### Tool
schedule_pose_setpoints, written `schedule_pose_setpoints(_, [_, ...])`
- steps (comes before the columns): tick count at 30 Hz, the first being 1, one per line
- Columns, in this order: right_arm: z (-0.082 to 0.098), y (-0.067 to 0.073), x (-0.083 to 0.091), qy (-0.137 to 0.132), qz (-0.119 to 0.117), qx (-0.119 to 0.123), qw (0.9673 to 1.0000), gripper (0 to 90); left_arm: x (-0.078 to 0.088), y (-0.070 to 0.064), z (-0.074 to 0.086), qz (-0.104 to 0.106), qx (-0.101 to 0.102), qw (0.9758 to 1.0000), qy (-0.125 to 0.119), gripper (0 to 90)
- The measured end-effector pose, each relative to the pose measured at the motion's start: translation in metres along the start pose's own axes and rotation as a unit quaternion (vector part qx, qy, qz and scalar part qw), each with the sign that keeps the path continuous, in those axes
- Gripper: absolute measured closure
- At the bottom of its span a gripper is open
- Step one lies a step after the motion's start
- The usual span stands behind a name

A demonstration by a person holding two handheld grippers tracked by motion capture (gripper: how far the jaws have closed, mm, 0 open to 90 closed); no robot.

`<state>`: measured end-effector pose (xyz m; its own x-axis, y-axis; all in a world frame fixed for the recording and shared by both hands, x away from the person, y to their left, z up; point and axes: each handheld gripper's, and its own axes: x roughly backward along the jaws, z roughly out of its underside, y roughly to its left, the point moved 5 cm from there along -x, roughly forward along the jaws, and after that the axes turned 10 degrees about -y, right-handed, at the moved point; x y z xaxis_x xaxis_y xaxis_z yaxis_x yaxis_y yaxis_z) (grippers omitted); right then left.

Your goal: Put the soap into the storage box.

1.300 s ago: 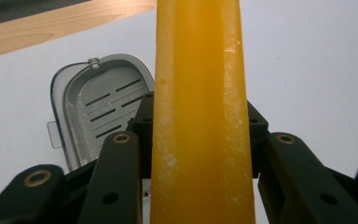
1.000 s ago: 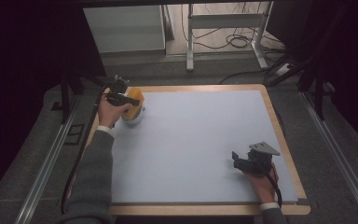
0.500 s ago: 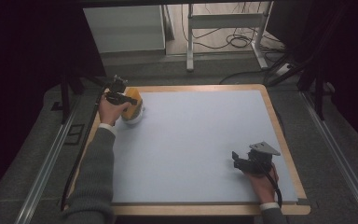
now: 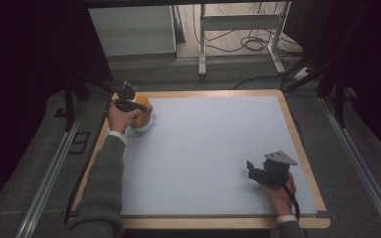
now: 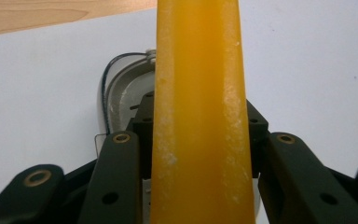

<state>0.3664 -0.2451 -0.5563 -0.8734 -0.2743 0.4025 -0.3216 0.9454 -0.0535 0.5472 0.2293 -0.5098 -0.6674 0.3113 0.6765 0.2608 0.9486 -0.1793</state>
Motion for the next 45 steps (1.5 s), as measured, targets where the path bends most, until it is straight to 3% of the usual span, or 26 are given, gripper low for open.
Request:
schedule_pose_setpoints(4, [0.000, 0.000, 0.000, 0.000, 0.000, 0.001, 1.0000, 10.1, -0.006, 0.002, 0.004, -0.003, 0.001, 0.9999, 0.011, 61.0])
schedule_pose_setpoints(6, [0.000, 0.000, 0.000, 0.000, 0.000, 0.001, 1.0000, 10.1, -0.007, 0.005, 0.006, 0.000, 0.014, 0.9999, 0.003, 60.9])
schedule_pose_setpoints(8, [0.000, 0.000, 0.000, -0.001, 0.001, 0.002, 1.0000, 10.1, -0.005, 0.006, 0.004, -0.006, 0.011, 0.9999, -0.008, 58.9])
schedule_pose_setpoints(12, [0.000, 0.000, 0.000, 0.001, 0.001, 0.004, 1.0000, 10.1, 0.007, 0.008, -0.004, -0.025, 0.008, 0.9988, -0.041, 43.6])
schedule_pose_setpoints(14, [0.000, 0.001, 0.000, 0.000, 0.002, 0.005, 1.0000, 10.1, 0.013, 0.011, -0.006, -0.041, 0.007, 0.9986, -0.034, 31.3])
schedule_pose_setpoints(17, [0.000, 0.001, 0.000, 0.001, 0.003, 0.006, 1.0000, 10.1, 0.021, 0.018, -0.004, -0.060, -0.003, 0.9980, -0.019, 21.5])
schedule_pose_setpoints(19, [0.000, 0.001, 0.000, 0.001, 0.004, 0.007, 1.0000, 10.1, 0.027, 0.018, -0.002, -0.039, 0.006, 0.9987, -0.032, 22.7])
schedule_pose_setpoints(23, [0.000, 0.001, 0.000, 0.002, 0.006, 0.008, 0.9999, 10.1, 0.036, 0.018, 0.002, -0.020, 0.001, 0.9990, -0.041, 22.1])
schedule_pose_setpoints(29, [0.000, 0.002, -0.001, 0.003, 0.006, 0.012, 0.9999, 10.1, 0.051, 0.012, 0.010, -0.009, -0.017, 0.9988, -0.046, 20.9])
schedule_pose_setpoints(33, [0.000, 0.002, 0.000, 0.003, 0.007, 0.011, 0.9999, 10.1, 0.063, 0.003, 0.014, 0.009, -0.032, 0.9978, -0.058, 21.2])
schedule_pose_setpoints(36, [0.000, 0.002, 0.000, 0.001, 0.007, 0.012, 0.9999, 10.1, 0.070, -0.003, 0.021, 0.009, -0.050, 0.9974, -0.051, 21.0])
schedule_pose_setpoints(45, [0.000, 0.001, 0.000, 0.000, 0.008, 0.011, 0.9999, 10.1, 0.091, -0.022, 0.046, 0.065, -0.055, 0.9943, -0.064, 21.7])
